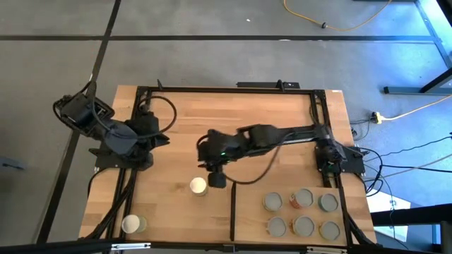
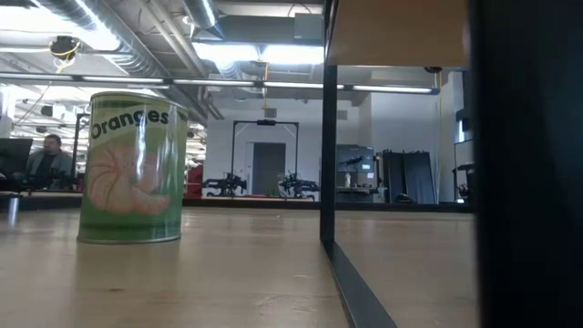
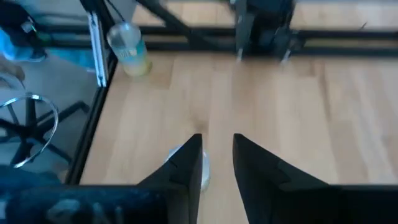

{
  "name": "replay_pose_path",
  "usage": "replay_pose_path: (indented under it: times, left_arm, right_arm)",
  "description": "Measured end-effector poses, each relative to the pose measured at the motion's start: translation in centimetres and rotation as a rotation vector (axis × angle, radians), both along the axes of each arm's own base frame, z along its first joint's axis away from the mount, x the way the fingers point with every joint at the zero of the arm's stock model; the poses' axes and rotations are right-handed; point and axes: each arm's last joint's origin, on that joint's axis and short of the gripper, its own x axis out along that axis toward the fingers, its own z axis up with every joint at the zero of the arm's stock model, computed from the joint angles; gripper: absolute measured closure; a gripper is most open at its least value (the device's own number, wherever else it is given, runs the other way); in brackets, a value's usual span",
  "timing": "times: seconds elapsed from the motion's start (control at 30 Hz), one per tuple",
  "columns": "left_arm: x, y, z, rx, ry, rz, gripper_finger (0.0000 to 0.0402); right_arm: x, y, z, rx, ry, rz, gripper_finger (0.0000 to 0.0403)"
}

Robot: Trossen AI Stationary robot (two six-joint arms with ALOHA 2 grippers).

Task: Pick and place cans onto a shelf
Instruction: Put the canned oranges on the shelf

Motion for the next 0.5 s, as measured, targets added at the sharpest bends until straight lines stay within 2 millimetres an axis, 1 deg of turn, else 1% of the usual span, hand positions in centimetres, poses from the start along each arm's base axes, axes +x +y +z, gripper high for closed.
replay_pose_path:
  times: [0.1,0.17,0.4,0.5]
  left_arm:
    - [-0.1,-0.2,0.0,-0.001,0.0,-0.013,0.0358]
    - [-0.2,-0.3,0.0,-0.001,0.0,-0.018,0.0358]
    - [-0.2,-0.3,0.0,-0.001,0.0,-0.021,0.0358]
    - [-0.2,-0.3,0.0,-0.001,0.0,-0.021,0.0358]
  right_arm:
    - [1.5,0.2,-3.0,0.014,0.085,0.004,0.0311]
    - [2.2,0.5,-4.5,0.019,0.119,0.019,0.0311]
    - [4.1,0.9,-9.2,0.006,0.219,0.022,0.0311]
    - [4.6,0.7,-10.6,0.006,0.245,0.016,0.0311]
